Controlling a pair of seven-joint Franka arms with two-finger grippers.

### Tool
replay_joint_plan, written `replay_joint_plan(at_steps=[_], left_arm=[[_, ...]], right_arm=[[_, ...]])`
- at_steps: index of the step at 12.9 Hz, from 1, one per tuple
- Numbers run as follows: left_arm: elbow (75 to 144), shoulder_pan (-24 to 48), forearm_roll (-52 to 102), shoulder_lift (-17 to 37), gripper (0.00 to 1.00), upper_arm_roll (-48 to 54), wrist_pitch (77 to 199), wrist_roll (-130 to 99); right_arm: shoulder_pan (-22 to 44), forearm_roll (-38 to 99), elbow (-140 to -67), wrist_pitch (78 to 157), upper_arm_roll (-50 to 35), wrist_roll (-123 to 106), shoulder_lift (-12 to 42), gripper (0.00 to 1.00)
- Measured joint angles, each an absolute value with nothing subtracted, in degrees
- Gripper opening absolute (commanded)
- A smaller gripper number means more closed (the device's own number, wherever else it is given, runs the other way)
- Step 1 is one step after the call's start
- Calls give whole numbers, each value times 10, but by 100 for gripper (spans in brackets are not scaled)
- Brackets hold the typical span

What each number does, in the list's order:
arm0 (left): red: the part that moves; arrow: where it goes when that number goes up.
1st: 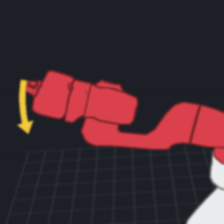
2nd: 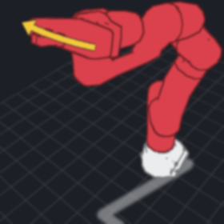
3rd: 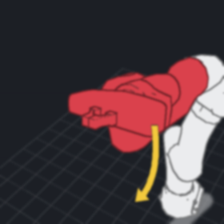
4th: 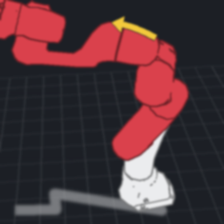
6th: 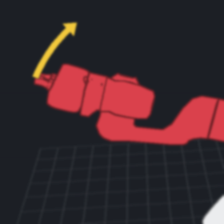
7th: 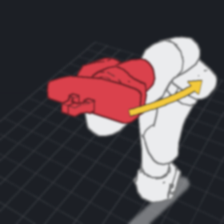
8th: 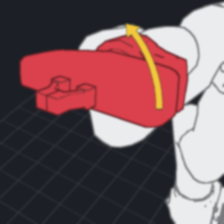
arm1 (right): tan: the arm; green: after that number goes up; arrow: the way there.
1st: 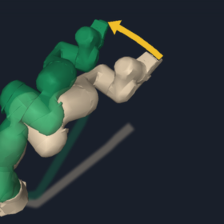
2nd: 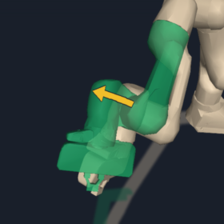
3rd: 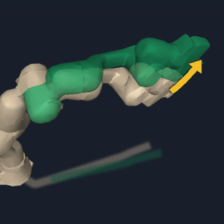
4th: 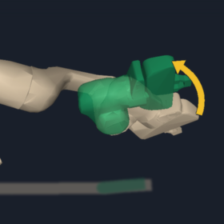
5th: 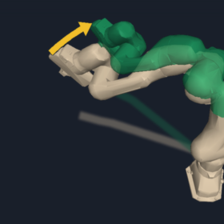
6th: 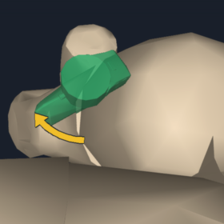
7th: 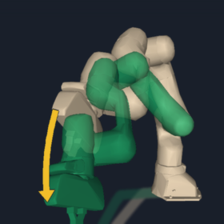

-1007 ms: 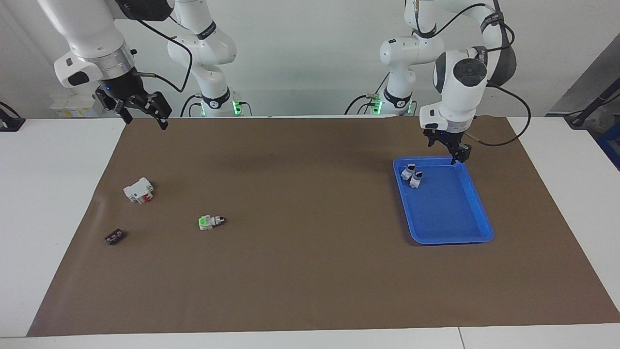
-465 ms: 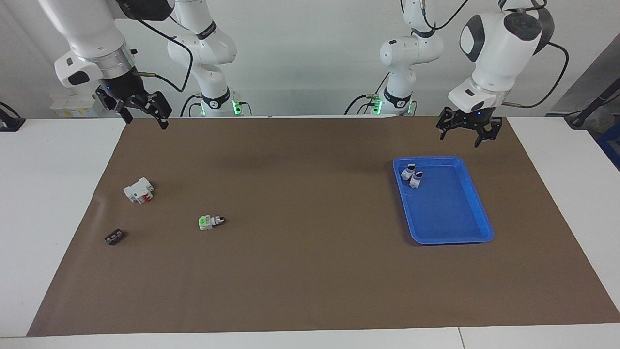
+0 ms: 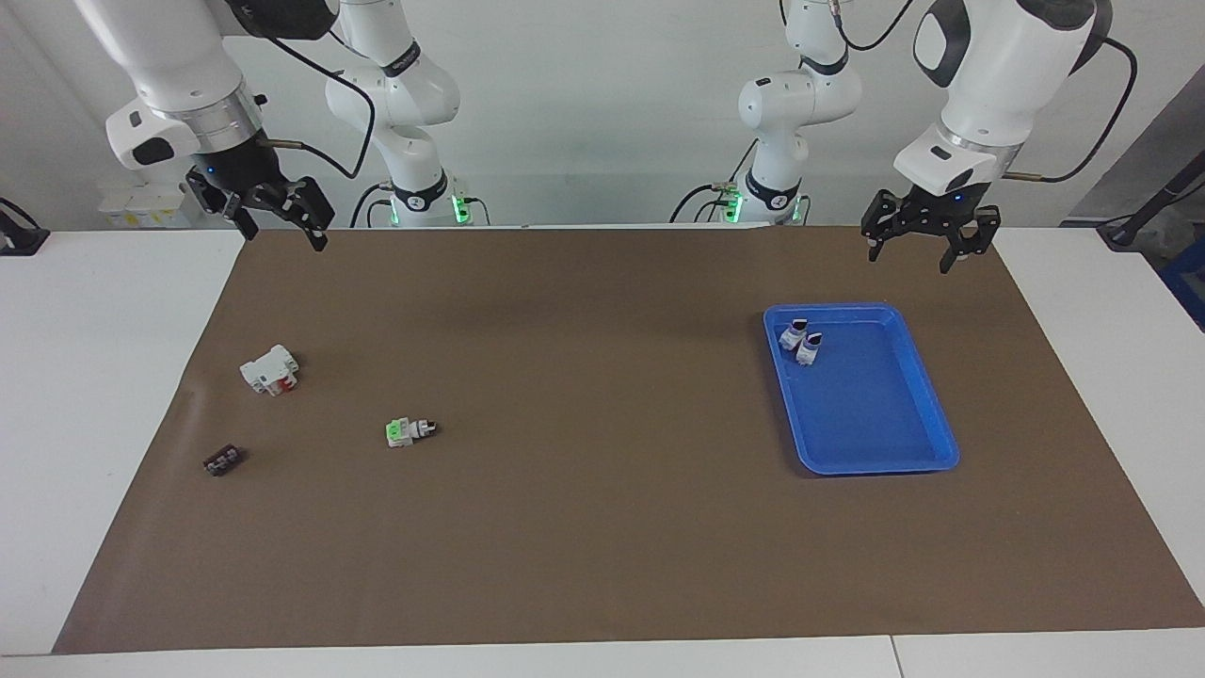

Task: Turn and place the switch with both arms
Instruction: 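Release the switch in the tray and withdraw the left gripper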

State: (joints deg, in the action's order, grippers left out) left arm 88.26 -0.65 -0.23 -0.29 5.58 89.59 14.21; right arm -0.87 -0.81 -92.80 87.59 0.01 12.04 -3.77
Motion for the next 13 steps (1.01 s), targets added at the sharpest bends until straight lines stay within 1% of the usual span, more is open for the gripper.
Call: replay_joint_plan(at_steps=[2, 5, 7, 11, 13], left_arm=[[836, 25, -1, 20, 100, 23, 870, 127], [825, 68, 0, 19, 100, -33, 840, 113], [840, 73, 0, 8, 100, -48, 823, 113], [903, 73, 0, -29, 100, -53, 830, 113], [916, 72, 0, -36, 100, -54, 837, 113]], right_arm=[[-9, -8, -928, 876, 0, 120, -38, 100], [-9, -8, -928, 876, 0, 120, -38, 100], [-9, -8, -928, 876, 0, 120, -38, 100], [-9, -8, -928, 876, 0, 120, -38, 100], [-9, -8, -928, 876, 0, 120, -38, 100]])
